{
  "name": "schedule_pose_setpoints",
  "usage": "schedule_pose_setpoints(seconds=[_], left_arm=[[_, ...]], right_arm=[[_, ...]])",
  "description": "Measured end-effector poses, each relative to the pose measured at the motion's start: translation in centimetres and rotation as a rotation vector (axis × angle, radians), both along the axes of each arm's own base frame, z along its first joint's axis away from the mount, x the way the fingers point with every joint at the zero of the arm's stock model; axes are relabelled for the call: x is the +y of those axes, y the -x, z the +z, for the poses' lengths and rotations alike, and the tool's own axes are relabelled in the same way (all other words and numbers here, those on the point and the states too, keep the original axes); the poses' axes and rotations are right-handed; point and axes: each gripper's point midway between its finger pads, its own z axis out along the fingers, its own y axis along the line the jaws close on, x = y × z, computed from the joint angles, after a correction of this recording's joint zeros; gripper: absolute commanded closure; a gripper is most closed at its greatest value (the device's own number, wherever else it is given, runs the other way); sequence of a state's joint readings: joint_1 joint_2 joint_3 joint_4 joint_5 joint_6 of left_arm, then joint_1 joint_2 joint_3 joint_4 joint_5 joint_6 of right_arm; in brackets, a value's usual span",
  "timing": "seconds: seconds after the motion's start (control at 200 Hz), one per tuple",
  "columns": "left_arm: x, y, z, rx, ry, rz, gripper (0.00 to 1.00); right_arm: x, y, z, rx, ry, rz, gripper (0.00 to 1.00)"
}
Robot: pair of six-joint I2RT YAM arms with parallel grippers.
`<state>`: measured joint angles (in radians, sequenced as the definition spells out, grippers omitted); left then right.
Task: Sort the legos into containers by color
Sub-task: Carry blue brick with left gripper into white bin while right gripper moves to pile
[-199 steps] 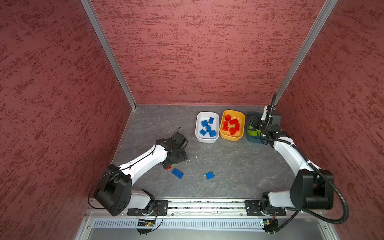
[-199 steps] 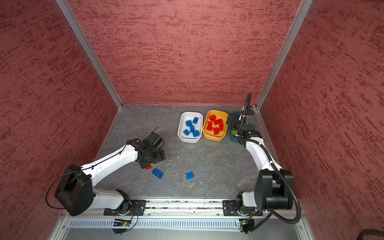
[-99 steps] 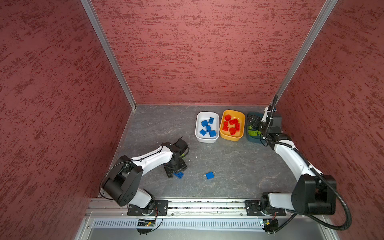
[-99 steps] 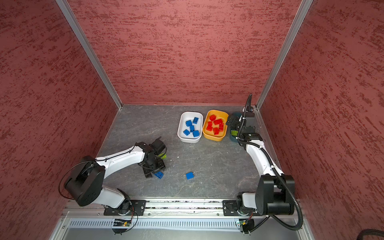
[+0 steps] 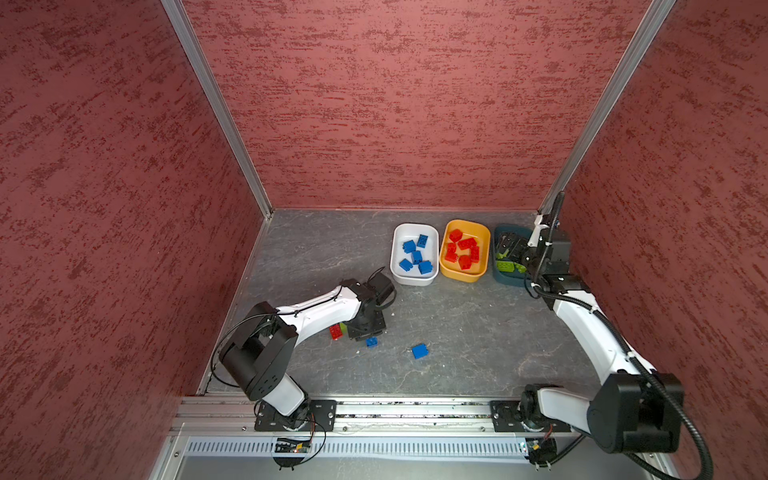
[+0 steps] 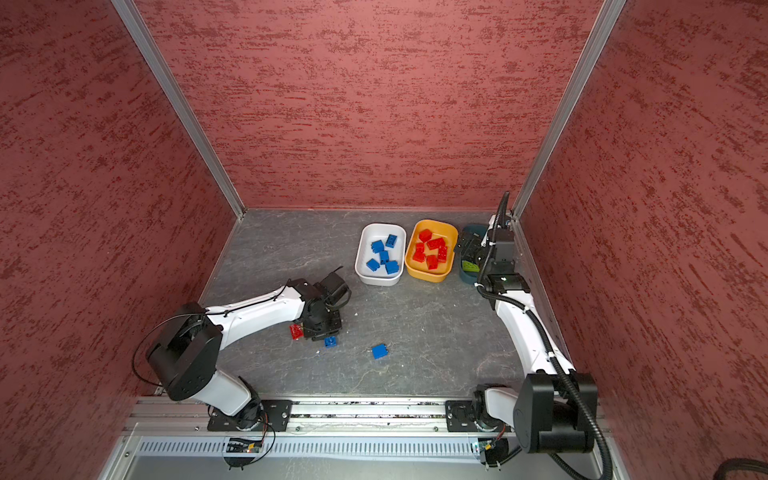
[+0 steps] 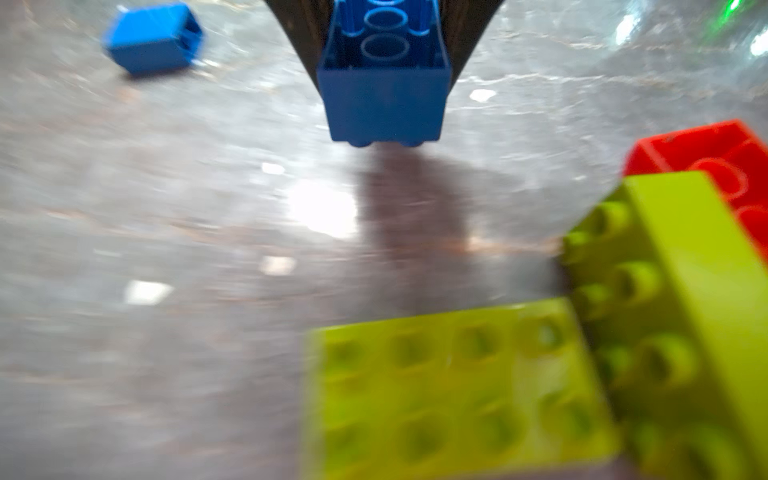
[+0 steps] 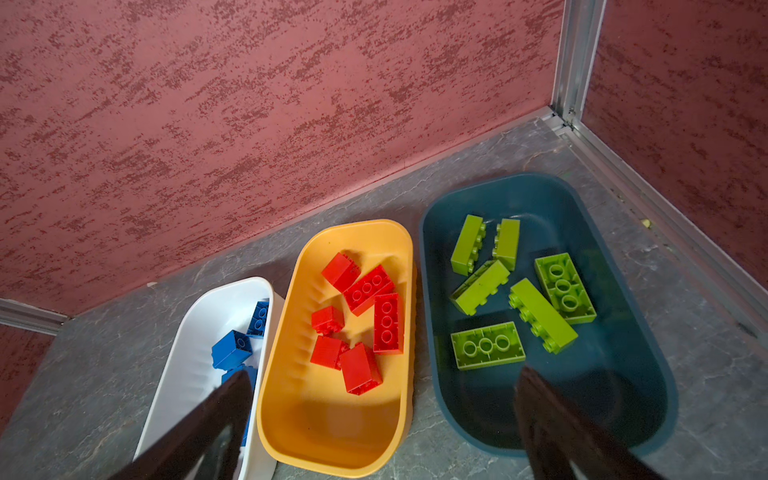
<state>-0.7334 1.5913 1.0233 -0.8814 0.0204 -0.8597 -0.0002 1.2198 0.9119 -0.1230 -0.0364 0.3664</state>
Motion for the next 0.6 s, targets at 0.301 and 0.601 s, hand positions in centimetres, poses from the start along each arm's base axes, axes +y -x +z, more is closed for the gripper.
schedule_pose_setpoints(seconds=[0.301, 0.601], left_arm=[[-6.7, -10.2, 5.3, -0.296, 0.073, -0.171, 0.78], [-9.3, -21.1, 7.6, -0.522, 0.132, -0.168, 0.74]], right_arm=[[7.3, 2.0, -5.3, 0.125, -0.042, 0.202, 0.01], [15.0, 6.9, -11.8, 0.309, -0.095, 0.378, 0.01]])
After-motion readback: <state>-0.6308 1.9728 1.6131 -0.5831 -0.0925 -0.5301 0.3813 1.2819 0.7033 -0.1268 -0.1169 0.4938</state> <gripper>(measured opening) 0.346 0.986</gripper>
